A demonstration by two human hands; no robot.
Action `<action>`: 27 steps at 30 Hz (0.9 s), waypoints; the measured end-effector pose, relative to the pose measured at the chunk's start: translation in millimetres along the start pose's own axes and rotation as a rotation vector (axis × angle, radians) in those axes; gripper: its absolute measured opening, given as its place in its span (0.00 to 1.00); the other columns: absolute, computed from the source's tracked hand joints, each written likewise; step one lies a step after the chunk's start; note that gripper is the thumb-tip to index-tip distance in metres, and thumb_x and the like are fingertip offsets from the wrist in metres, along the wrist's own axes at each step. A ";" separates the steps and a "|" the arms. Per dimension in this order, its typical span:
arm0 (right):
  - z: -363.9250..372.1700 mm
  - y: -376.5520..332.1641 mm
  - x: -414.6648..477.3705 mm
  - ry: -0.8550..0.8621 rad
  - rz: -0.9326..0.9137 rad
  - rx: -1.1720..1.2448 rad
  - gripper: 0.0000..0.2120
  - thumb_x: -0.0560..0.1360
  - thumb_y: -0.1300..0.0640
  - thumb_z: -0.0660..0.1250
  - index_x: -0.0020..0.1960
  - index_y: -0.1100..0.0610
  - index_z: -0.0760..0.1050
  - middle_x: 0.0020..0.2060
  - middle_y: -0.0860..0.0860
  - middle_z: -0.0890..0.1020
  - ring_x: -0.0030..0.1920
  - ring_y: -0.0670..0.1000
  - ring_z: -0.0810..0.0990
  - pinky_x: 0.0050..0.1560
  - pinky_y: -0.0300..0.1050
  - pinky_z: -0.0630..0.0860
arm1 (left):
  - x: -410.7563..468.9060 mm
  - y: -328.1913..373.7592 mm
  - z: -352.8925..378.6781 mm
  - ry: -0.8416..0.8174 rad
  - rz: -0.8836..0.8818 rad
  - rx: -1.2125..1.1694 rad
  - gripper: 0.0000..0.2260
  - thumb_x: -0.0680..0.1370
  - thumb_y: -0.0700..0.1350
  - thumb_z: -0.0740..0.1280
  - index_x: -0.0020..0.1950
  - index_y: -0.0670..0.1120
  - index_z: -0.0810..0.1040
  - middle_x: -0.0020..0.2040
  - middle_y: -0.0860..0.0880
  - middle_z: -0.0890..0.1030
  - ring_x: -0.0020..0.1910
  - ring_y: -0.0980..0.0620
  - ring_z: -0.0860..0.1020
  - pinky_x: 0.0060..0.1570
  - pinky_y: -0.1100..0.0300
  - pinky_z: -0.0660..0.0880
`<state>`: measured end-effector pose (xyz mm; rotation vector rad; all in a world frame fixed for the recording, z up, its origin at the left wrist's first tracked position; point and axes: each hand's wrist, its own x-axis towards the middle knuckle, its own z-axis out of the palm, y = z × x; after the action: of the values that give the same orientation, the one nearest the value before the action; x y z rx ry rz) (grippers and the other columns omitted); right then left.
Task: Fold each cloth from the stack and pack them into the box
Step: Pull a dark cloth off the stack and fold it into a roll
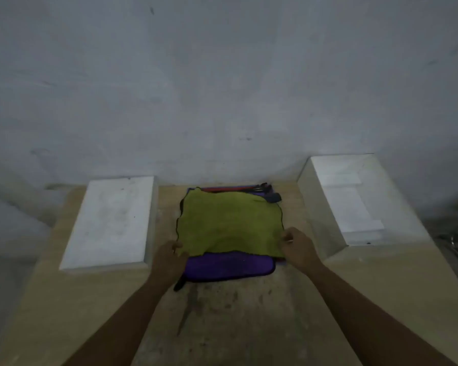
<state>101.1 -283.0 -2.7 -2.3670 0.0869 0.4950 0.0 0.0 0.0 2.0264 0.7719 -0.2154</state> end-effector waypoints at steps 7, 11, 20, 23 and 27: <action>25.7 23.5 14.9 0.012 0.202 0.007 0.12 0.76 0.57 0.65 0.54 0.64 0.70 0.50 0.60 0.78 0.42 0.53 0.72 0.35 0.40 0.64 | 32.4 -32.9 21.9 0.023 -0.185 0.041 0.01 0.77 0.41 0.64 0.46 0.44 0.72 0.50 0.43 0.78 0.46 0.43 0.77 0.45 0.54 0.76; 32.5 28.2 24.0 0.057 0.305 0.076 0.20 0.75 0.56 0.67 0.61 0.66 0.69 0.57 0.63 0.78 0.55 0.61 0.77 0.48 0.43 0.68 | 47.7 -46.8 30.8 0.085 -0.202 0.120 0.07 0.76 0.42 0.65 0.52 0.40 0.74 0.51 0.36 0.79 0.49 0.38 0.78 0.49 0.53 0.75; 39.0 23.3 35.7 0.089 0.302 0.064 0.11 0.77 0.62 0.60 0.58 0.65 0.73 0.52 0.61 0.79 0.52 0.60 0.77 0.46 0.43 0.67 | 62.7 -45.3 29.7 0.109 -0.275 -0.003 0.10 0.77 0.41 0.66 0.54 0.36 0.78 0.51 0.38 0.82 0.50 0.40 0.80 0.51 0.53 0.75; 38.0 18.4 33.6 0.124 0.306 0.155 0.11 0.79 0.62 0.57 0.59 0.65 0.70 0.47 0.58 0.75 0.45 0.54 0.72 0.44 0.42 0.64 | 63.3 -46.5 29.8 0.119 -0.265 -0.032 0.07 0.76 0.39 0.66 0.49 0.37 0.80 0.48 0.38 0.83 0.47 0.41 0.80 0.49 0.54 0.75; 34.6 18.4 36.3 0.211 0.279 0.249 0.09 0.79 0.60 0.58 0.56 0.63 0.70 0.47 0.58 0.78 0.44 0.54 0.74 0.43 0.45 0.69 | 60.1 -39.4 27.0 0.172 -0.214 -0.166 0.07 0.75 0.35 0.64 0.38 0.39 0.79 0.38 0.39 0.81 0.40 0.40 0.79 0.40 0.57 0.72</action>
<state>119.7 -271.2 -51.4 -2.1627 0.5496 0.3396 27.7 18.9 -69.0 1.8216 1.0804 -0.0949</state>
